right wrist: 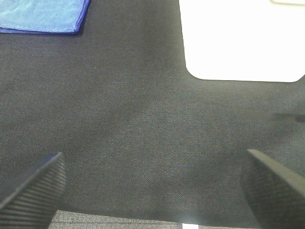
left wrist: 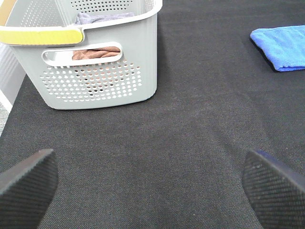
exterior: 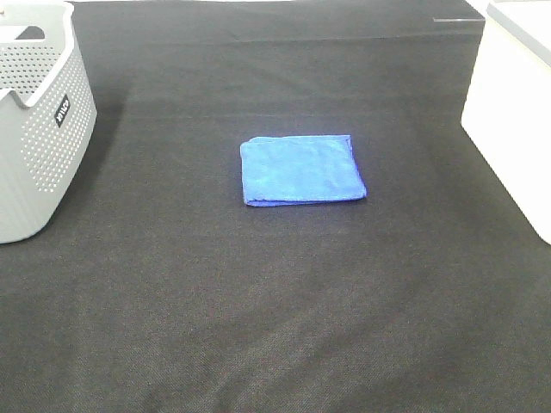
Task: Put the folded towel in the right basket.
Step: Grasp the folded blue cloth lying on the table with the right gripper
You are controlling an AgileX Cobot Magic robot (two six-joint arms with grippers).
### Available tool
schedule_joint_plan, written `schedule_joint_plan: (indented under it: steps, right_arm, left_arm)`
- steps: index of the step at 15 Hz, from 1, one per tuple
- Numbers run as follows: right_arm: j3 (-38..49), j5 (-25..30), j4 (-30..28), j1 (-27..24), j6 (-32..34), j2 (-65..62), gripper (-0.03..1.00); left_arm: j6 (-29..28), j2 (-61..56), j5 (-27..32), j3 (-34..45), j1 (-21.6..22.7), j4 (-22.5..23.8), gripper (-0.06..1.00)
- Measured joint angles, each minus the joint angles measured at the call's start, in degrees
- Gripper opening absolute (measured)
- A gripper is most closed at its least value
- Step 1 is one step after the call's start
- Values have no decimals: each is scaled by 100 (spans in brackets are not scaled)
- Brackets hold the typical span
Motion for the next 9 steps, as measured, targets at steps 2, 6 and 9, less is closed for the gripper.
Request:
schedule_joint_plan:
  steps: [2,6,9]
  right_arm:
    - [0,0,0,0,0,0,96]
    - [0,0,-120,0,126,0,96]
    - [0,0,-126,0,195,0,97]
  left_arm:
    - [0,0,0,0,0,0,98]
    - [0,0,0,0,0,0,98]
    - [0,0,0,0,0,0,98]
